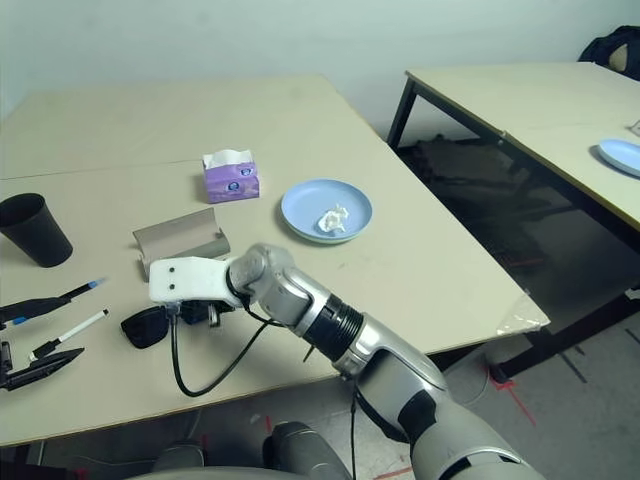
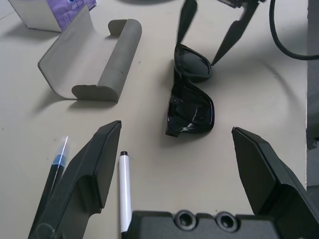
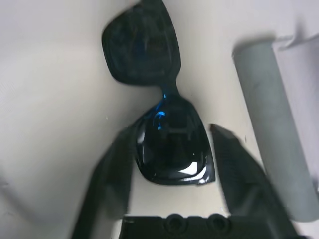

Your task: Organize and tidy the items on the table.

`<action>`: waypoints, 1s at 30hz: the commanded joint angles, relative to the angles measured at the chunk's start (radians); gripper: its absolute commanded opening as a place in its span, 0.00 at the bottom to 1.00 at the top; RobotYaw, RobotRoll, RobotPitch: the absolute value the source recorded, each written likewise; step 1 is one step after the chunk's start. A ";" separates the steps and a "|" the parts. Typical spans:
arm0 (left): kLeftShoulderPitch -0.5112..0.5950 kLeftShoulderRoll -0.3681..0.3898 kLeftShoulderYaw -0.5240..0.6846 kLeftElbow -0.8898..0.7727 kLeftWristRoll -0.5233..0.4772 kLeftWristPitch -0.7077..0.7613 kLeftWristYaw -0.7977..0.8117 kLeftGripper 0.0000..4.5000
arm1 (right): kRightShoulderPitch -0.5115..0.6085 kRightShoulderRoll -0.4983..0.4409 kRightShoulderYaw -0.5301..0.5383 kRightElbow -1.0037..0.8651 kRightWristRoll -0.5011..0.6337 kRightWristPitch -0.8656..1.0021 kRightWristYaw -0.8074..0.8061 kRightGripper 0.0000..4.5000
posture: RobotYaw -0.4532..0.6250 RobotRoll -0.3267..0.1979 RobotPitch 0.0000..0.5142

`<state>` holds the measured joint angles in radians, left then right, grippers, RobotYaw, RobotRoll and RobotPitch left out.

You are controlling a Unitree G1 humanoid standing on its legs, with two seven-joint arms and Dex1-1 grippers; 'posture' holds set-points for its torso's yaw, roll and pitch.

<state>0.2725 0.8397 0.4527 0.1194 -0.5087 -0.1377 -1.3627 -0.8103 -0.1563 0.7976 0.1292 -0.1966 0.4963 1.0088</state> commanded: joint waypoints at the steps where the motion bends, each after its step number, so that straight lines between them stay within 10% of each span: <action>1: 0.006 -0.006 -0.013 0.016 0.011 -0.016 -0.008 1.00 | -0.008 0.028 0.001 0.026 -0.007 -0.022 0.000 0.96 | 0.38 0.62 0.07; 30: 0.023 -0.012 -0.015 -0.008 0.012 -0.019 0.007 1.00 | 0.008 0.134 0.036 0.201 -0.104 -0.173 -0.053 0.98 | 0.39 0.62 0.09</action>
<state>0.2884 0.8355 0.4518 0.1247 -0.5079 -0.1500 -1.3589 -0.8075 -0.0299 0.8147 0.3102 -0.2827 0.3416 0.9667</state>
